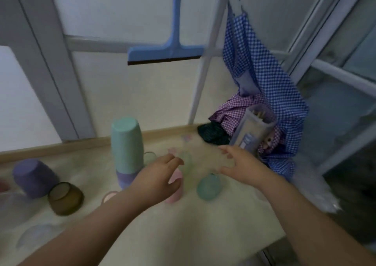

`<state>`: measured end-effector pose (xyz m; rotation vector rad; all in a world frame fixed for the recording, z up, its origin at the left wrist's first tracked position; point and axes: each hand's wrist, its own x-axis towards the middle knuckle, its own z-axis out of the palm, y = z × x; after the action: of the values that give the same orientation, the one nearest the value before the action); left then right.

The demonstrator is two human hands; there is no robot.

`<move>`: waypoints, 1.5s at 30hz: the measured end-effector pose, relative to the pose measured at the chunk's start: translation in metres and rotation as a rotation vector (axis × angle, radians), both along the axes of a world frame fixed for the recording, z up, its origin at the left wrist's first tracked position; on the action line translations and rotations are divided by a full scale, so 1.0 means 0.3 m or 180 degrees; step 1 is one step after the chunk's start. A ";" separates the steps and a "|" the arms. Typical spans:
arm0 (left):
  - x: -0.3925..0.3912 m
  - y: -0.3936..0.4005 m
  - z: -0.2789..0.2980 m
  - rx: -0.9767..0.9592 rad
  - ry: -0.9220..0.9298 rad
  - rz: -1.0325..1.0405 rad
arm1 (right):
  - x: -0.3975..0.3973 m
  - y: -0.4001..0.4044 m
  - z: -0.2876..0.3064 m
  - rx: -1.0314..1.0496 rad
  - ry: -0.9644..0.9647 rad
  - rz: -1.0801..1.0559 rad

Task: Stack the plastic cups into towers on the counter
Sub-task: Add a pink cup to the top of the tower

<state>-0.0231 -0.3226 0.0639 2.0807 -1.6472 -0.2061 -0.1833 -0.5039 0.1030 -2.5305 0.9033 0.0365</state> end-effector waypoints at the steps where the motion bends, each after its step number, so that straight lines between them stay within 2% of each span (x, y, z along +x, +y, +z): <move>1: -0.002 -0.026 -0.030 0.0128 0.0034 0.0035 | -0.032 -0.026 -0.015 0.0021 -0.0002 -0.0068; 10: -0.015 -0.197 -0.239 0.1288 0.0320 0.0689 | -0.144 -0.216 -0.129 0.0234 0.0178 -0.0072; 13: -0.020 -0.218 -0.267 0.1407 0.0450 0.0925 | -0.109 -0.233 -0.155 0.0287 0.0211 0.0142; 17: -0.029 -0.183 -0.226 0.1316 0.0758 0.1206 | 0.002 -0.206 -0.163 0.0379 0.0065 0.0599; 20: -0.050 -0.105 -0.115 0.1200 0.0782 0.1328 | 0.120 -0.151 -0.154 0.0373 -0.0042 0.1100; 28: -0.042 0.135 0.485 -0.0177 0.0218 0.1839 | 0.402 0.015 -0.035 0.0217 -0.0416 0.1979; 32: 0.051 0.150 0.649 -0.0551 -0.0083 0.2242 | 0.484 0.054 0.073 -0.0145 -0.0497 0.2253; 36: 0.112 0.103 0.664 -0.0451 -0.0051 0.2311 | 0.495 0.058 0.132 -0.0313 -0.0592 0.2330; 45: 0.151 0.083 0.443 0.0128 0.0091 0.2244 | 0.388 0.004 0.093 -0.0144 -0.0410 0.2164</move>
<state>0.0222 -0.2976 0.1966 2.5245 -0.8121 -0.0303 -0.0669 -0.5028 0.1310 -2.7220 -0.0321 0.0622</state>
